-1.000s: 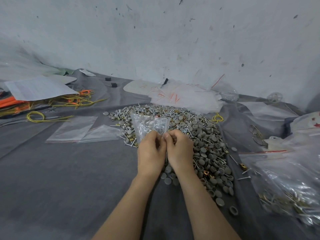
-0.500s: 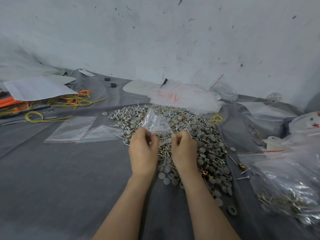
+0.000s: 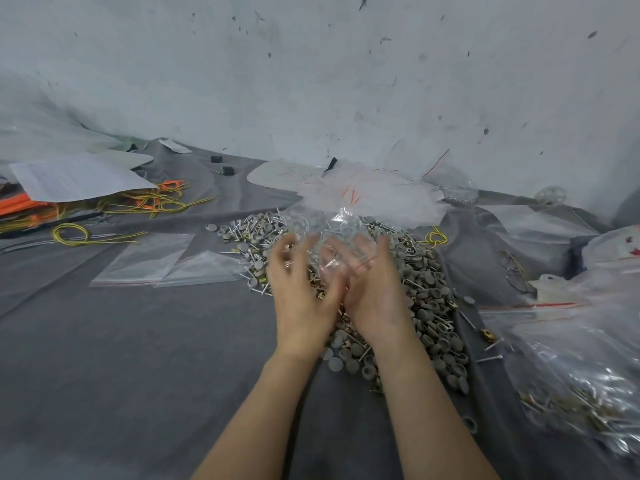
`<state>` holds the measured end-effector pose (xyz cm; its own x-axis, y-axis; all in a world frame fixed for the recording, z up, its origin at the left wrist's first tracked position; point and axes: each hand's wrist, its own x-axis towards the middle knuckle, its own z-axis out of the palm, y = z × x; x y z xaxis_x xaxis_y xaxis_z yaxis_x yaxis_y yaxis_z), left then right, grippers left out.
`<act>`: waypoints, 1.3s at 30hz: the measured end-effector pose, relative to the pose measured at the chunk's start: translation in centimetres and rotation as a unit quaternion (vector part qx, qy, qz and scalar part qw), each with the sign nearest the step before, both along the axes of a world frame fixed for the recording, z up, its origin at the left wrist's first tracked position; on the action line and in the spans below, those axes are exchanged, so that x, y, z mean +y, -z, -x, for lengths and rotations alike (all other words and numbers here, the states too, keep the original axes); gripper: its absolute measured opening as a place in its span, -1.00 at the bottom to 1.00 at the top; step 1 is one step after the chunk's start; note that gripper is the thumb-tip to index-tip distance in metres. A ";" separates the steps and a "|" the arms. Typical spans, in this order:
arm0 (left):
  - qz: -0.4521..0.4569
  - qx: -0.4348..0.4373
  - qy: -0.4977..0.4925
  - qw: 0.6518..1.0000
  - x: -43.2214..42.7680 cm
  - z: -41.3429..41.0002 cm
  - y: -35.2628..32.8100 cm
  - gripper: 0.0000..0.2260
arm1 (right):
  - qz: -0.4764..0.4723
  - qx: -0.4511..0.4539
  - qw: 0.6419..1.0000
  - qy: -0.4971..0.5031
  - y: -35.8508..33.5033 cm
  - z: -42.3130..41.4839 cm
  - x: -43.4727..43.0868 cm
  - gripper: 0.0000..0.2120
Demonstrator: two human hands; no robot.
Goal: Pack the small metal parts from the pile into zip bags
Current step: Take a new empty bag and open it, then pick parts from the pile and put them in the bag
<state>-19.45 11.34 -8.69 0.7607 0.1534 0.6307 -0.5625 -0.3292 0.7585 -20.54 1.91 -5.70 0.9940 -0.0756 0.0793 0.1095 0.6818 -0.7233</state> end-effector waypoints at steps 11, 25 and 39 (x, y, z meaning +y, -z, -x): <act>0.481 0.323 0.468 0.668 -1.1 0.9 -3.1 -0.62 | -0.078 -0.035 0.990 -0.111 -2.5 -0.1 2.4 -0.23; 0.177 0.167 0.004 0.970 4.6 0.7 -3.1 0.07 | 0.276 0.046 0.959 -0.053 -2.7 0.8 -0.2 -0.31; -0.446 0.165 0.095 0.875 5.0 -0.6 -2.9 -0.06 | 0.528 0.084 0.840 -0.093 -2.1 0.5 0.0 -0.32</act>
<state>-18.87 16.31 -5.77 0.8822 -0.4363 0.1769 -0.4702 -0.7974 0.3783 -21.08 1.92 -3.55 0.9847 0.1066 -0.1378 -0.0915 -0.3565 -0.9298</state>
